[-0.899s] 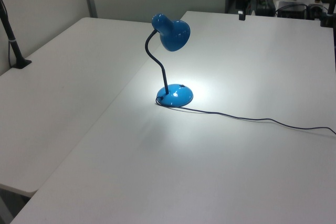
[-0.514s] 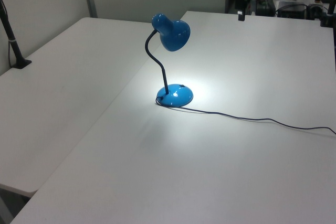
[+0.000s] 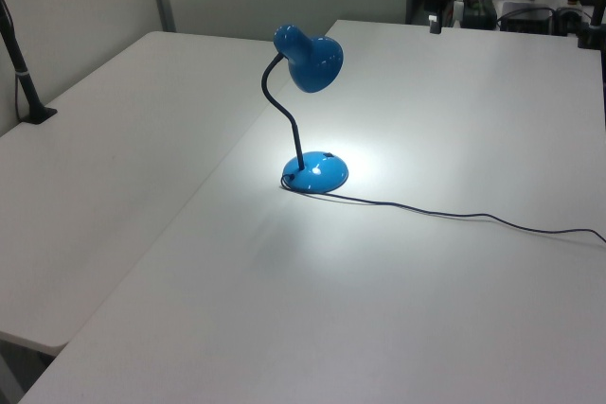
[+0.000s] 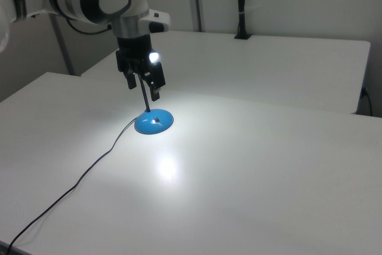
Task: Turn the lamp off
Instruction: 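Move the gripper toward the blue lamp's round base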
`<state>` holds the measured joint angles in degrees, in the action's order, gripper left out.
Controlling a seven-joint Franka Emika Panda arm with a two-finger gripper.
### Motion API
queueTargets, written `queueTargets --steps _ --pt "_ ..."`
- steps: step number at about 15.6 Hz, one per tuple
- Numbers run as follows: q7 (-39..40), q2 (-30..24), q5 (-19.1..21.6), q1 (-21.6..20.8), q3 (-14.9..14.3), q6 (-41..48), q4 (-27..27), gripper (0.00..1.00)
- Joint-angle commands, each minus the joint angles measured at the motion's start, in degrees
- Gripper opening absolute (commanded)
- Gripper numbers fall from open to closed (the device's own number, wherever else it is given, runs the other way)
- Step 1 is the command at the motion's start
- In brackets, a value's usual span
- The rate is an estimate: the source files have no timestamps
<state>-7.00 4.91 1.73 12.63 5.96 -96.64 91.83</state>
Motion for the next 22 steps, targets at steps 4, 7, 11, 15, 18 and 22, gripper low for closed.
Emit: queueTargets --steps 4,7,11,15,18,22 --pt "6.6 1.4 1.5 -0.3 0.1 -1.5 -1.5 0.64" --pt "10.1 3.1 2.7 -0.6 0.5 -1.8 -1.2 0.14" --pt "23.7 5.1 6.0 -0.7 0.7 -7.1 0.3 0.00" --pt "29.8 8.5 5.9 -3.5 0.5 -16.5 1.7 0.00" --pt "37.3 11.2 5.2 -4.3 0.5 -23.3 2.9 0.00" --pt "44.5 15.8 5.2 -6.6 0.6 -35.4 4.1 0.00"
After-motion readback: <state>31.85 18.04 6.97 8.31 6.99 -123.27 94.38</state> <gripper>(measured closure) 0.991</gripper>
